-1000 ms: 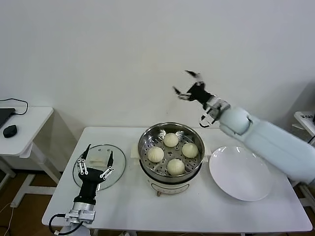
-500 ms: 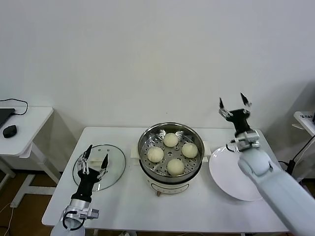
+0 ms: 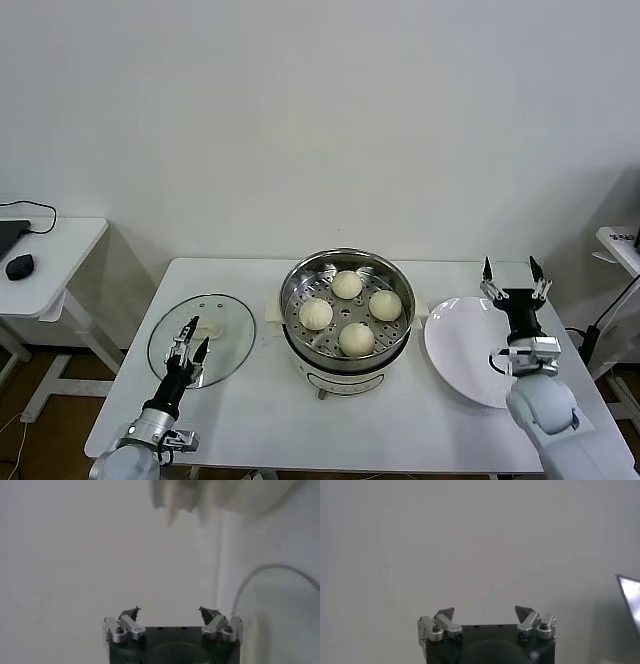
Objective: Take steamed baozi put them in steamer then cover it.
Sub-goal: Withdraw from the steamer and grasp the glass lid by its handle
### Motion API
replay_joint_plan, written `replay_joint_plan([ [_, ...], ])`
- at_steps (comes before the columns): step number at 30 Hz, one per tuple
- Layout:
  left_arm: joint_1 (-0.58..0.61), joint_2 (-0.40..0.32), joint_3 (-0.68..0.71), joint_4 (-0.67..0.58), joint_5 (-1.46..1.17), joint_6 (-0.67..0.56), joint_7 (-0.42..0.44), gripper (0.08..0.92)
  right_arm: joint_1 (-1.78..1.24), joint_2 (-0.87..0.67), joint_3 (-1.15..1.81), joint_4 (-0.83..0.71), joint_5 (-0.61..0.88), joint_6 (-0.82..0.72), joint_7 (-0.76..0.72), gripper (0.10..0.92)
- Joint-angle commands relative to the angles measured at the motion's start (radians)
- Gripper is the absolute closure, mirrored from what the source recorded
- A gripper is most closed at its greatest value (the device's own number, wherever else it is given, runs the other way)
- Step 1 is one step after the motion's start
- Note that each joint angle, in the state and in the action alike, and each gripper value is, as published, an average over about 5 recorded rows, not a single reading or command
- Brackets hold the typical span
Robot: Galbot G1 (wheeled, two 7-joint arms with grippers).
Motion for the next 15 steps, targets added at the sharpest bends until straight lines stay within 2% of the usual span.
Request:
replay_joint_plan([
  [1, -0.083, 0.003, 0.011, 0.157, 0.112, 0.018, -0.022, 0.177, -0.108, 0.059, 0.083, 0.012, -0.029, 0.014, -0.014, 0.203],
  [15, -0.191, -0.019, 0.027, 0.239, 0.113, 0.058, -0.053, 0.177, -0.123, 0.089, 0.085, -0.003, -0.049, 0.025, -0.035, 0.203],
])
